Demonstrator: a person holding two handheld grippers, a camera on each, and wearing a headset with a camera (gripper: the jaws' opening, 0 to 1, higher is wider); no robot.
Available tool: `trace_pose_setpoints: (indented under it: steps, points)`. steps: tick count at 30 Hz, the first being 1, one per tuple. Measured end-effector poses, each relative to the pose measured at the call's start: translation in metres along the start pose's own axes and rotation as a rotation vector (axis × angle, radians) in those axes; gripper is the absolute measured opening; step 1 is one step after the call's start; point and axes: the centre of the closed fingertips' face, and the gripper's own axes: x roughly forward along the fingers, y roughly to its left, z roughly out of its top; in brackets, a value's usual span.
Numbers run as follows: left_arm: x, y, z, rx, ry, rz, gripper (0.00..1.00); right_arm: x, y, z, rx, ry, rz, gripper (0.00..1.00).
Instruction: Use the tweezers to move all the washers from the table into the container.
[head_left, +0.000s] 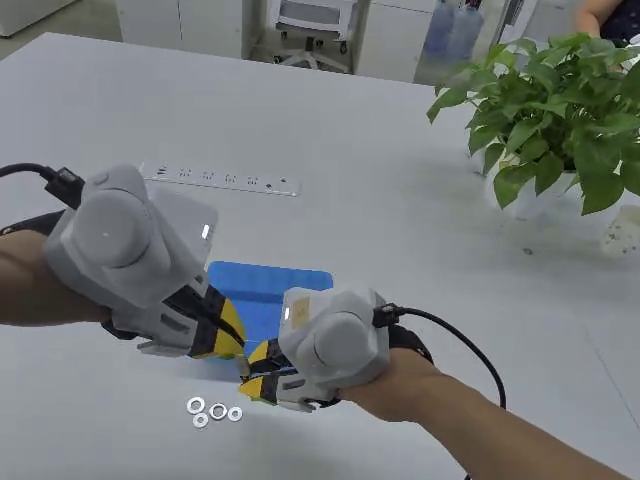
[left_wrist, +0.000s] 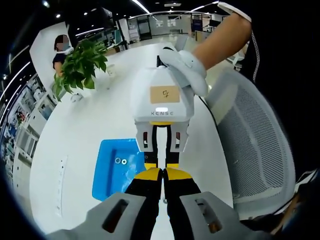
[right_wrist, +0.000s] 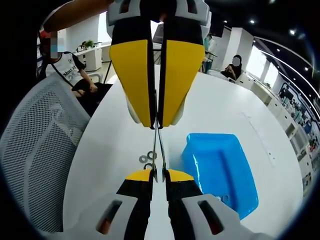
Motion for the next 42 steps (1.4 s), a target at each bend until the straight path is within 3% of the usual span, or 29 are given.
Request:
trace_pose_setpoints:
  steps: [14,42]
  points:
    - [0.008,-0.009,-0.014,-0.036,0.009,-0.021,0.06,0.014,0.013,-0.007,0.019,0.005,0.033,0.12]
    - [0.019,-0.017,-0.023,-0.067,0.02,-0.04,0.06,0.03,0.023,-0.015,0.039,0.018,0.075,0.13]
